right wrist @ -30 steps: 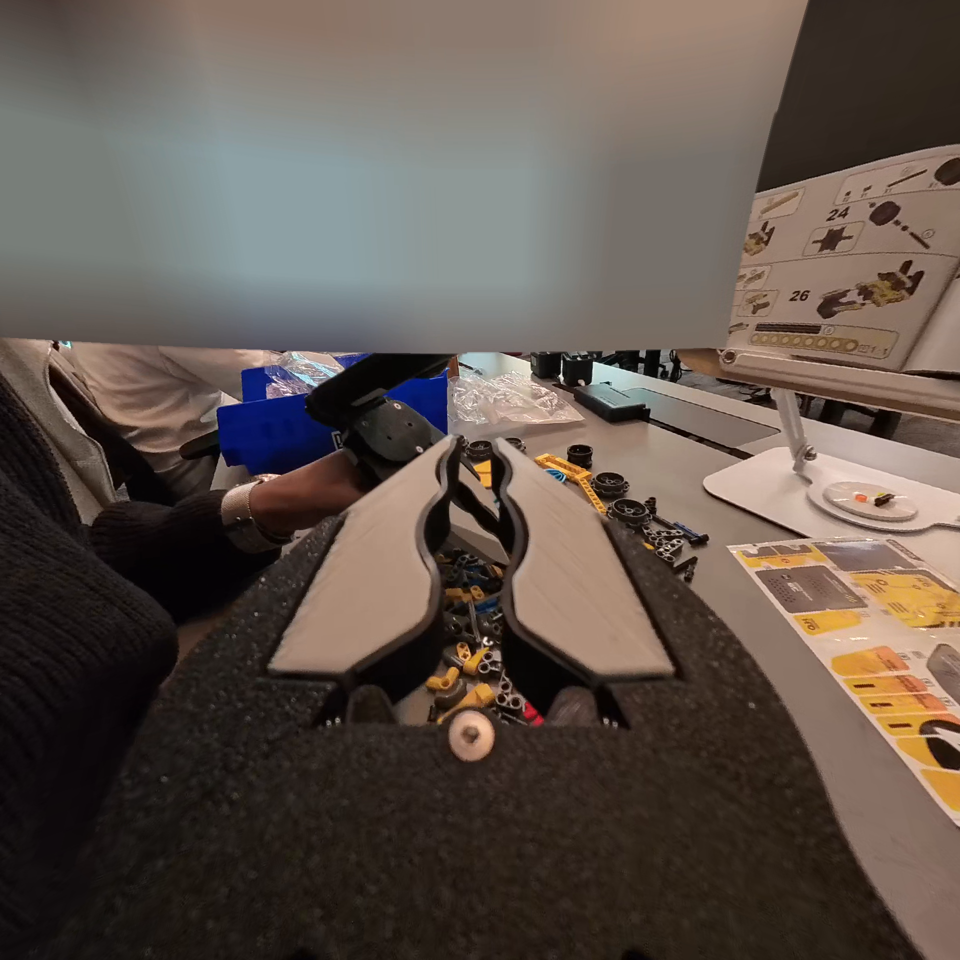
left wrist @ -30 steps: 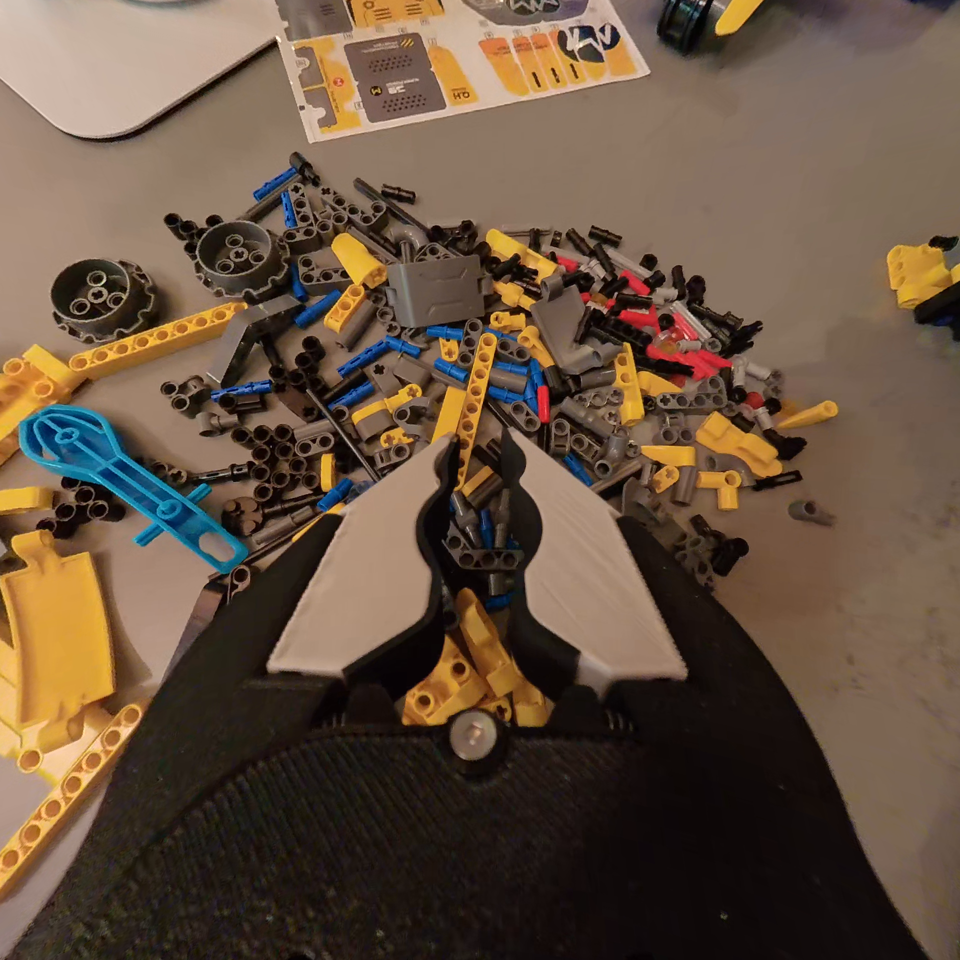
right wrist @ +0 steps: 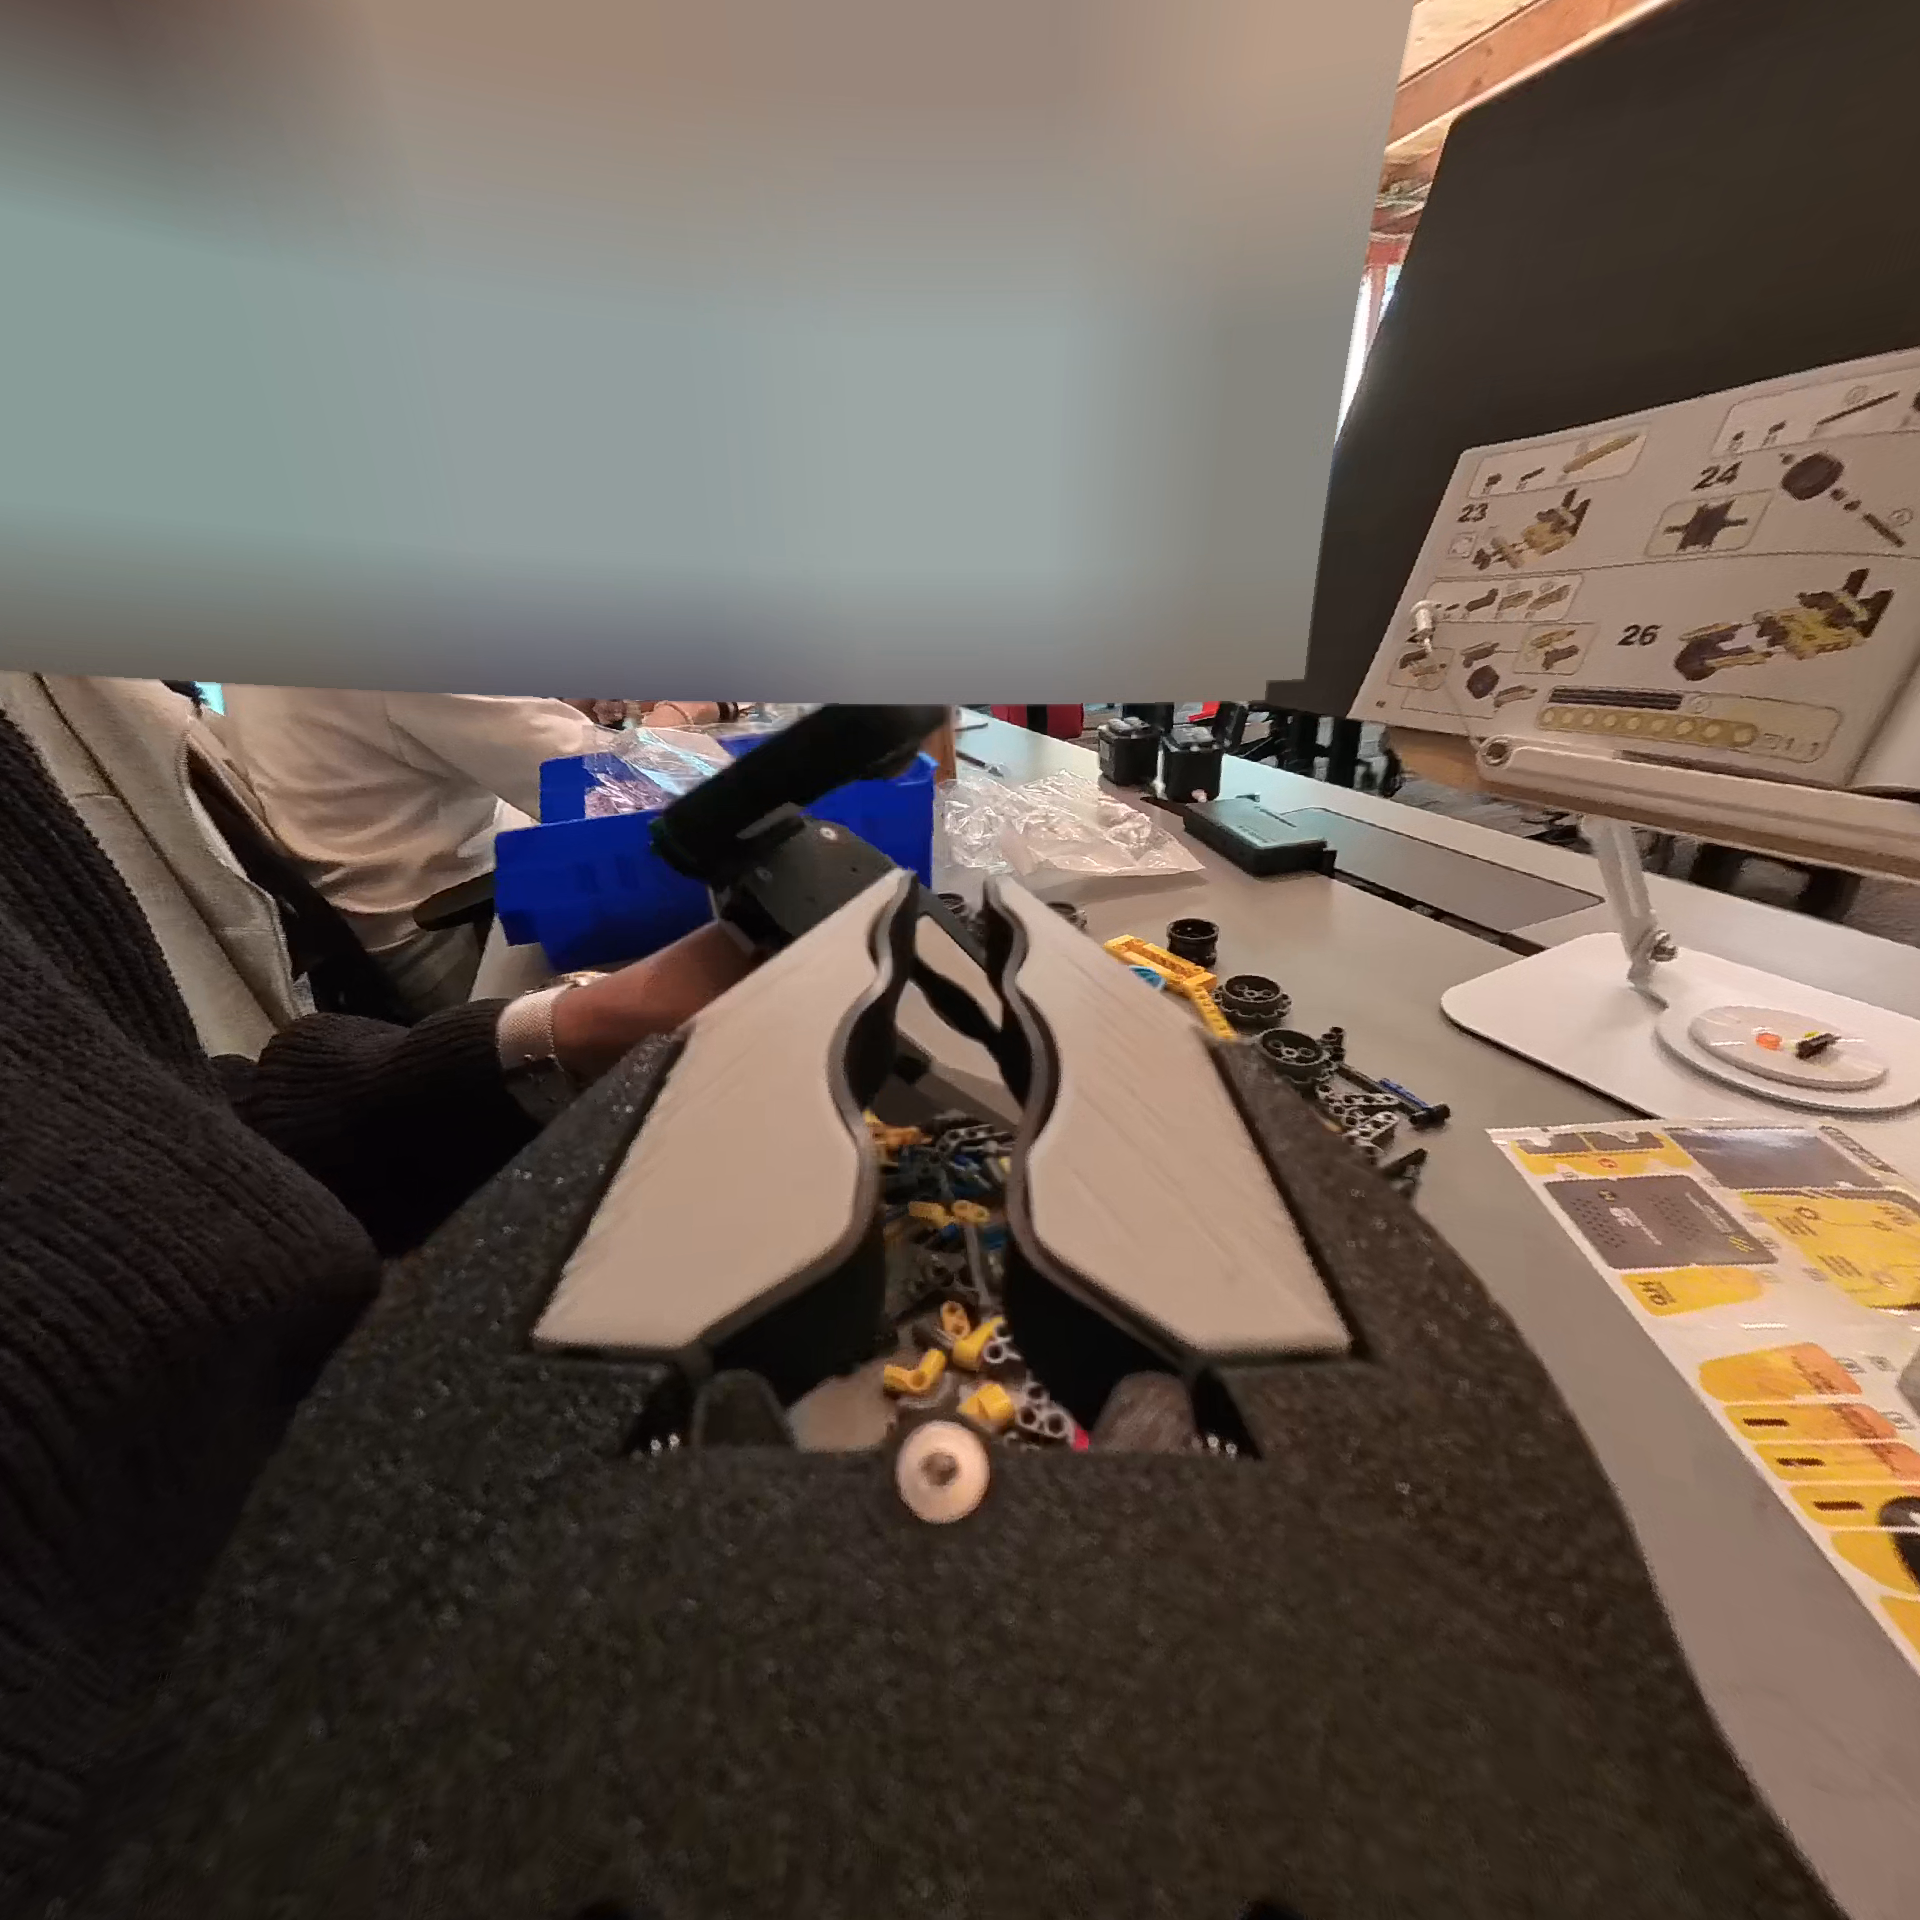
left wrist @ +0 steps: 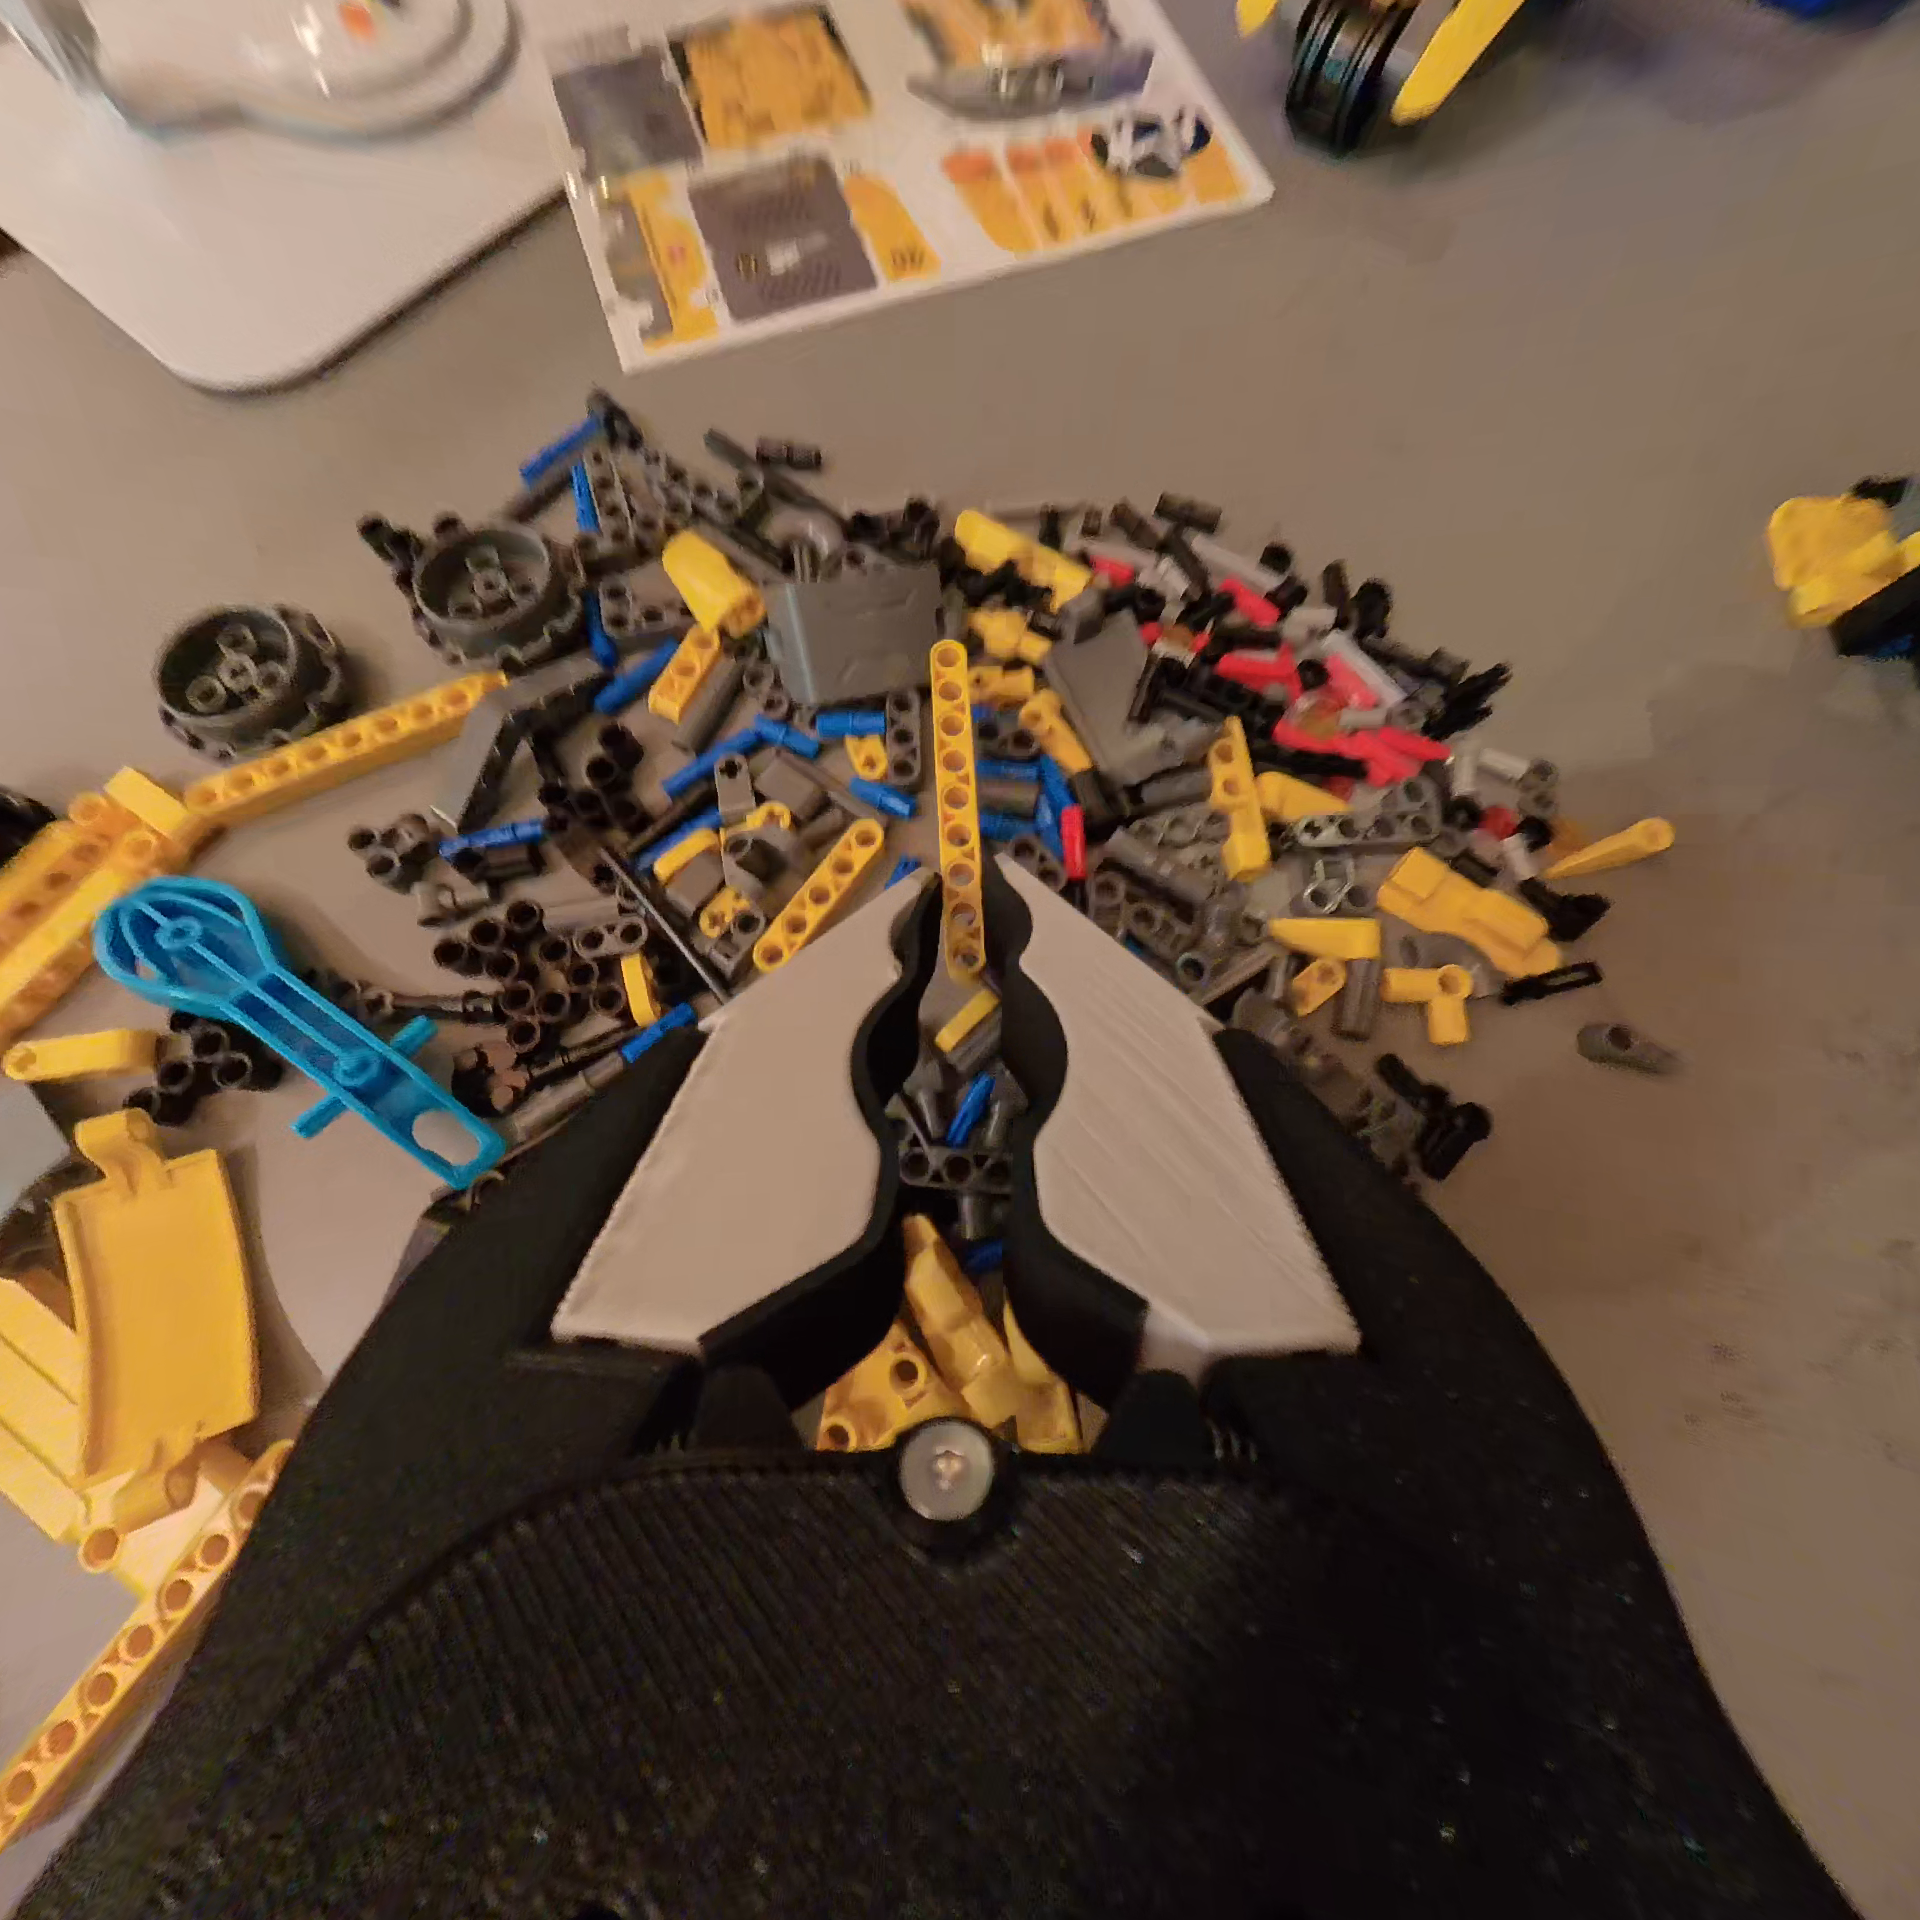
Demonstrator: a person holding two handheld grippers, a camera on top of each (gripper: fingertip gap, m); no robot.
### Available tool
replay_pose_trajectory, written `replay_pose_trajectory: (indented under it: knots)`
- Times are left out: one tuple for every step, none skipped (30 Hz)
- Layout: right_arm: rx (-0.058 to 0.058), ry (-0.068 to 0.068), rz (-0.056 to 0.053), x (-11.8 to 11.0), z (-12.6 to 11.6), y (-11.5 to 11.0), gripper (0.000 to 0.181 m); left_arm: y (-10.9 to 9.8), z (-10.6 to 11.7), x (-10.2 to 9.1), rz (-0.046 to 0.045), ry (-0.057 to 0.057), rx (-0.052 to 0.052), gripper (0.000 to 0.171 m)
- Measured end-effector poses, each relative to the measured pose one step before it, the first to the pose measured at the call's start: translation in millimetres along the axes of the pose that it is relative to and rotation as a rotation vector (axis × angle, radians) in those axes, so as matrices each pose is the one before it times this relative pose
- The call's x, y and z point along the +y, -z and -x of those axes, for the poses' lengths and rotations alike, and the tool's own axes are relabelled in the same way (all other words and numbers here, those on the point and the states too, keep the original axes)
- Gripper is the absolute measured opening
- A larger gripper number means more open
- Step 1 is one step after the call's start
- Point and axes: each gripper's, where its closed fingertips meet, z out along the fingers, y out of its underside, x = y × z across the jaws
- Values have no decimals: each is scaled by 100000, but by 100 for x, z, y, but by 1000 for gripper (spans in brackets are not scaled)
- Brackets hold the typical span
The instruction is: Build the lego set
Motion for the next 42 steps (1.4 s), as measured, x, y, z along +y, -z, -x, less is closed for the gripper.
replay_pose_trajectory:
  knots:
    - [1459,1563,-499,-289,-296,274,12,407,-195,-704,-3356,-832,-129,5]
    - [1893,1817,-942,-437,-404,414,12,399,-310,-697,-3300,-1167,367,4]
    - [2479,2321,-1314,-574,-546,599,12,376,-581,-724,-3331,-1796,1608,5]
    - [3529,2959,-1238,-634,-729,802,12,321,-746,-648,-2693,-1552,2119,4]
    - [5168,2825,-722,-640,-1016,1012,12,272,-1008,-603,-2261,-1750,3091,4]
    - [5659,2375,-77,-540,-1162,1167,12,241,-1578,-606,-2456,-3118,5864,4]
    - [4997,2064,742,-364,-1141,1251,13,119,-1859,-427,-1414,-3441,6973,4]
    - [4318,1547,1975,-63,-1091,1259,14,-10,-1708,-181,91,-3460,5762,4]
    - [3248,815,3235,304,-967,1206,16,-108,-1906,3,788,-4993,6788,5]
    - [1650,-2,4271,662,-686,1090,19,-235,-1816,138,1556,-4839,6252,4]
    - [400,-931,5590,1069,-422,942,24,-384,-1213,186,2066,-2891,3224,4]
    - [-102,-1834,6959,1429,-222,755,30,-469,-1011,169,1983,-1668,2854,5]
    - [-837,-2259,7981,1743,31,521,38,-560,-1183,124,1515,-1286,4554,5]
    - [-1210,-2629,8736,1994,231,283,45,-634,-1030,53,1139,-556,4174,5]
    - [-1465,-2688,8439,2051,393,14,52,-704,-801,71,1473,-120,3090,5]
    - [-2124,-2097,7945,1997,629,-218,59,-733,-823,174,2371,-756,3090,5]
    - [-2123,-320,7102,1805,745,-309,63,-716,-733,284,3370,-1766,2265,5]
    - [-372,1816,5162,1397,587,-323,64,-645,-513,349,3938,-2265,889,5]
    - [1114,2779,3514,1007,402,-324,65,-555,-269,362,3965,-2144,-364,3]
    - [1158,2694,2747,750,349,-294,65,-430,-21,378,3609,-1663,-1325,4]
    - [956,2238,2503,618,271,-320,65,-341,130,385,2968,-1008,-1569,5]
    - [996,1880,2640,586,150,-352,65,-247,172,357,2123,-268,-1133,5]
    - [1678,1455,2537,514,-61,-382,64,-178,177,268,1163,394,-420,5]
    - [2251,1007,2406,444,-251,-347,61,-59,135,9,-523,834,305,5]
    - [1994,593,2434,308,-316,-263,55,-22,263,-42,-586,998,-58,5]
    - [868,712,1225,117,-227,-173,51,-29,327,41,253,702,-356,6]
    - [508,518,351,-11,-274,-86,47,6,401,21,586,307,-890,6]
    - [1046,478,289,9,-432,-71,43,-18,420,-4,384,-401,-994,6]
    - [1247,695,647,125,-518,-72,41,-50,404,-20,111,-212,-796,6]
    - [1441,523,867,185,-586,-70,39,-24,386,-7,169,537,-497,6]
    - [1543,67,720,196,-647,-53,39,10,465,54,248,649,-1002,6]
    - [1390,-612,300,136,-634,0,39,49,517,103,243,682,-1395,6]
    - [1254,-773,208,137,-589,24,39,83,564,163,428,1052,-1585,6]
    - [1019,-900,98,137,-519,38,39,108,558,183,424,1275,-1566,6]
    - [567,-910,-31,114,-382,56,39,106,482,168,183,1200,-1237,5]
    - [99,-620,-573,7,-215,122,42,96,207,104,-246,875,1,5]
    - [-4,-450,-1306,-124,-128,215,47,110,-71,47,-611,457,979,5]
    - [-88,-472,-1828,-215,-63,318,49,146,-107,-33,-892,320,429,5]
    - [-138,-423,-2032,-288,-4,418,53,241,-172,-37,-831,228,87,5]
    - [-111,-97,-1934,-355,81,526,57,367,-302,-16,-679,204,139,5]
    - [316,337,-2013,-448,106,589,58,476,-342,22,-480,540,-172,5]
    - [183,830,-2412,-552,202,611,58,510,-479,100,-284,1120,325,5]
